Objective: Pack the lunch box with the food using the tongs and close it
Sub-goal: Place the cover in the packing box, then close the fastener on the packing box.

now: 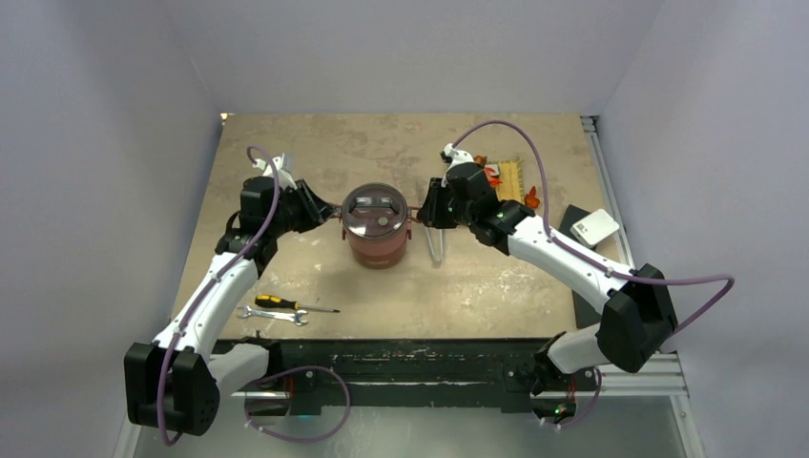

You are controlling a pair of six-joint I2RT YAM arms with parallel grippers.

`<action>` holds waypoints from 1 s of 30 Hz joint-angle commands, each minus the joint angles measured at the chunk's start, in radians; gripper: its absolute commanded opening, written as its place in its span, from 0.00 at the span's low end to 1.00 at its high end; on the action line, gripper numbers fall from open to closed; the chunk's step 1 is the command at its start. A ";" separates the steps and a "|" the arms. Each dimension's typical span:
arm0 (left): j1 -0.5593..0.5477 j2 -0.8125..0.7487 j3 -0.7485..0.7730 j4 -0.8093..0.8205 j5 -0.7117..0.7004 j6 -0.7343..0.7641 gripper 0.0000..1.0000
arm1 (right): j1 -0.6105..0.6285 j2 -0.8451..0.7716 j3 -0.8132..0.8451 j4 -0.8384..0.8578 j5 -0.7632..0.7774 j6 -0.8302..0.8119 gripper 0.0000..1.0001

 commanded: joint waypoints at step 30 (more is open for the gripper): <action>-0.489 0.247 0.510 -0.346 -0.512 0.284 0.82 | 0.007 0.093 0.051 -0.019 0.162 -0.083 0.56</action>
